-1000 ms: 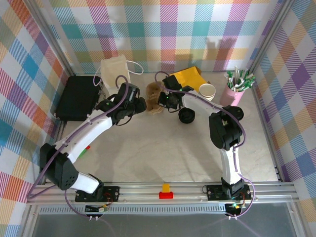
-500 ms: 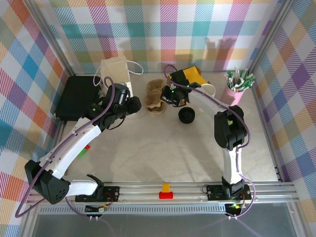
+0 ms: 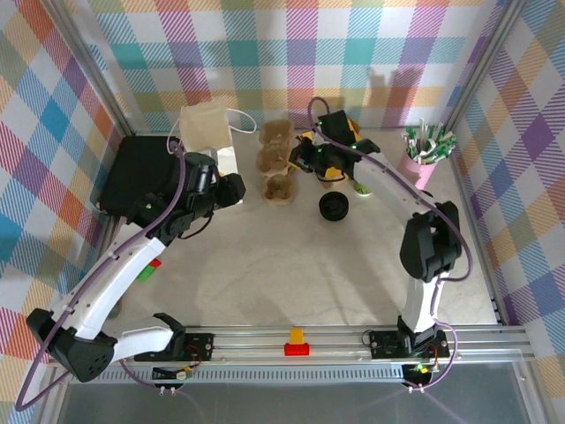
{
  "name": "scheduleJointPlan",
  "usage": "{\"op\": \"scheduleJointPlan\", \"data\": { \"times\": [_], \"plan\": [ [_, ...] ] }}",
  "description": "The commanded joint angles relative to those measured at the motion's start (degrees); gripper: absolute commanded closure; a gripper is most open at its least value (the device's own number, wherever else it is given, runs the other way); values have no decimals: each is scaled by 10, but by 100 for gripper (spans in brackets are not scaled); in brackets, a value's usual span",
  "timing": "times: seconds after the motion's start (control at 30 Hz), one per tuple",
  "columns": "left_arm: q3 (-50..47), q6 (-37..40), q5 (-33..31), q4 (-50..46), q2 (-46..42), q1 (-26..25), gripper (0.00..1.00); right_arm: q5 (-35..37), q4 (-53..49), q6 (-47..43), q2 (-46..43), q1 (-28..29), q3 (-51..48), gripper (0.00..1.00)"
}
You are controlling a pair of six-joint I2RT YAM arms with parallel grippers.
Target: Pack the takeout coffee
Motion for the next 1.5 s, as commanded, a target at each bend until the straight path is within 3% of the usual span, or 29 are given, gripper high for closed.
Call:
{"op": "scheduleJointPlan", "data": {
  "times": [0.0,0.17,0.33,0.5,0.73,1.0,1.2,1.33,1.47],
  "plan": [
    [21,12,33,-19,-23,5,50,-2,6,-17,-84,-1,-39,100],
    [25,13,132,-7,-24,5,46,-6,49,-7,-198,-1,-150,100],
    [-3,12,221,53,-23,5,40,-28,115,20,-317,-1,-280,100],
    [-50,-19,310,135,-6,4,41,-44,163,64,-419,6,-395,100],
    [-88,-29,333,180,17,-9,45,-34,202,112,-520,18,-502,100],
    [-106,-35,400,255,53,-39,58,-36,215,130,-556,28,-548,100],
    [-103,-29,401,258,71,-51,64,-32,214,133,-572,30,-561,100],
    [-98,-28,398,253,77,-52,80,-32,211,129,-578,30,-563,99],
    [-84,-11,372,213,64,-52,92,-24,160,80,-587,30,-545,78]
  ]
}}
